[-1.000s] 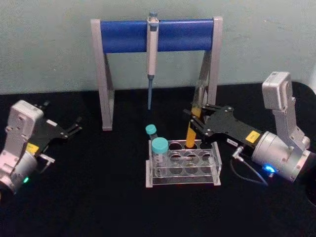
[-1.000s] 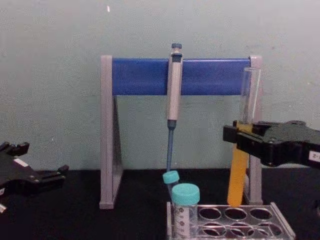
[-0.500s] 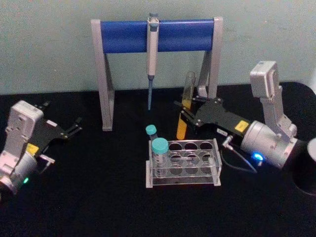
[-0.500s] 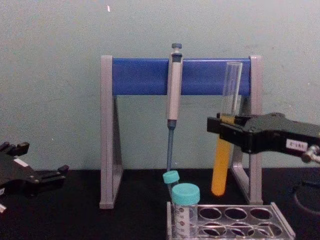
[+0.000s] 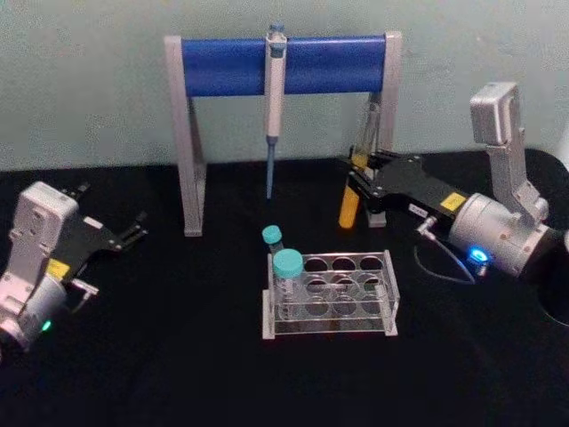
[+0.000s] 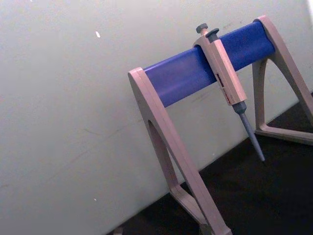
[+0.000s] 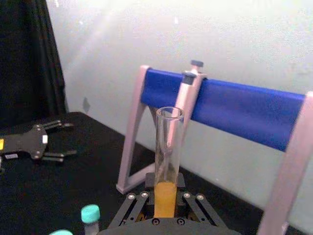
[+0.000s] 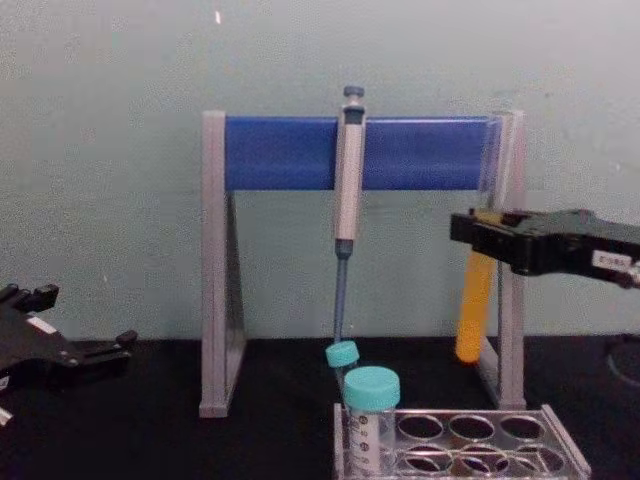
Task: Pick up the test tube from the test tube rack, shake it, then place it back into the test tube rack.
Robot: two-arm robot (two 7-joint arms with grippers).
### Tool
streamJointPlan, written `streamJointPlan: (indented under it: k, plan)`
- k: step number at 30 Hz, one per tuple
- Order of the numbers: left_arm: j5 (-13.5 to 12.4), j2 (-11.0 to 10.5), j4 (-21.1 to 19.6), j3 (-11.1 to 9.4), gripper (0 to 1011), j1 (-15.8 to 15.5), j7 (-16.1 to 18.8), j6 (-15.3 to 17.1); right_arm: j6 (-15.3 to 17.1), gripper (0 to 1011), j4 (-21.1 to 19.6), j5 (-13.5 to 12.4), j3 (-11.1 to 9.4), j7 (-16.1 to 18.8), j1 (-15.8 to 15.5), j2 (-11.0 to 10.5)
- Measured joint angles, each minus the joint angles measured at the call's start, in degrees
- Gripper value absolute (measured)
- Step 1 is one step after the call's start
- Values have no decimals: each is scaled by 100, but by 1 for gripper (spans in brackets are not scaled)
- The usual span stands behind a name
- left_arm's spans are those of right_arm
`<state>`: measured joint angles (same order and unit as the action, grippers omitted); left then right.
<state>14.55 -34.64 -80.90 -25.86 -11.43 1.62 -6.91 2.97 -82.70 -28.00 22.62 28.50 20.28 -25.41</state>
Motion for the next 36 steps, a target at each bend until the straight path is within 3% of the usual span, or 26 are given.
streamJointPlan:
  k: [10, 19, 26, 36]
  plan:
    - [0, 0, 0, 0, 1001, 0, 0, 0, 21, 225, -376, -59, -158, -68, -327, -299]
    - [0, 0, 0, 0, 1001, 0, 0, 0, 107, 225, -1003, -225, -226, 29, -688, -608]
    - [0, 0, 0, 0, 1001, 0, 0, 0, 125, 226, -1241, -287, -108, 89, -836, -679]
    - [0, 0, 0, 0, 1001, 0, 0, 0, 106, 225, -1068, -236, 220, 148, -696, -527]
